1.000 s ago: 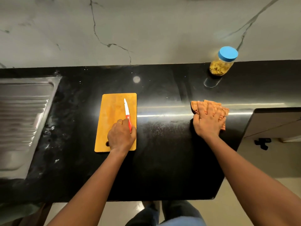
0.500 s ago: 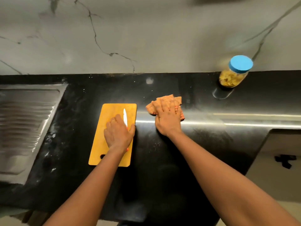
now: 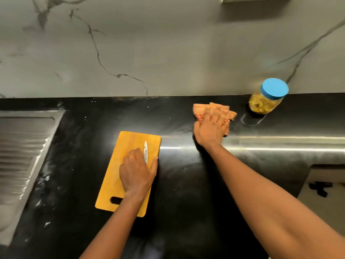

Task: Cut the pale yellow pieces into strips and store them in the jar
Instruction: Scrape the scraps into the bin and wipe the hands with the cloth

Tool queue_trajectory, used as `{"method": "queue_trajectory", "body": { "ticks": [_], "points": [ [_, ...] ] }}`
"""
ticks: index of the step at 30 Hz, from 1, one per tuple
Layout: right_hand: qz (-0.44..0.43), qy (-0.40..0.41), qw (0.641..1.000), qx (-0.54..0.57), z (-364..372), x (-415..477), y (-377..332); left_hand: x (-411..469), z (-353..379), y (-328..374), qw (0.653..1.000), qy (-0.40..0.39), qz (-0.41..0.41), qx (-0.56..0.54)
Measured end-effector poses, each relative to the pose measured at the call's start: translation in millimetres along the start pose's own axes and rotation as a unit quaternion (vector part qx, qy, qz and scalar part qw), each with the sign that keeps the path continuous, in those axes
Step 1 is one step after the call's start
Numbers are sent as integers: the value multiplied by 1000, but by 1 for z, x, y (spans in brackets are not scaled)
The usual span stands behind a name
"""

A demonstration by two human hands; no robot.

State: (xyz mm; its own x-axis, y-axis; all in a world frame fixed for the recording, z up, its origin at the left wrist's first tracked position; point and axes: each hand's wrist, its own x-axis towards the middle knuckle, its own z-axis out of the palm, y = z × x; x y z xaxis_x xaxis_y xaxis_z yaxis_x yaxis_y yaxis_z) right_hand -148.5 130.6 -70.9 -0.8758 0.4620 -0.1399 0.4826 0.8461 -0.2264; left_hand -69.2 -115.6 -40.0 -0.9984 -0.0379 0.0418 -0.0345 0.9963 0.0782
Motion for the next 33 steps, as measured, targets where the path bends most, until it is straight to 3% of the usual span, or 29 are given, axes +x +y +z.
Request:
{"method": "queue_trajectory", "body": {
  "ticks": [5,10,19,24,30,33],
  "points": [
    [-166,-62,984,14,16,-12,-98,2,0,-1,1000,-3,21,0],
    [-220,-71,973,0,13,-6,-100,5,3,-7,999,-9,40,11],
    [10,6,1000,-19,-15,42,39,8,2,-9,999,-6,52,2],
    [52,4,999,-11,-4,41,-3,7,3,-8,998,-14,54,-1],
    [-96,-76,992,-12,12,18,-115,8,0,-6,998,-23,62,-1],
    [-185,-111,976,-24,15,13,-133,8,0,-5,997,-24,69,4]
  ]
}}
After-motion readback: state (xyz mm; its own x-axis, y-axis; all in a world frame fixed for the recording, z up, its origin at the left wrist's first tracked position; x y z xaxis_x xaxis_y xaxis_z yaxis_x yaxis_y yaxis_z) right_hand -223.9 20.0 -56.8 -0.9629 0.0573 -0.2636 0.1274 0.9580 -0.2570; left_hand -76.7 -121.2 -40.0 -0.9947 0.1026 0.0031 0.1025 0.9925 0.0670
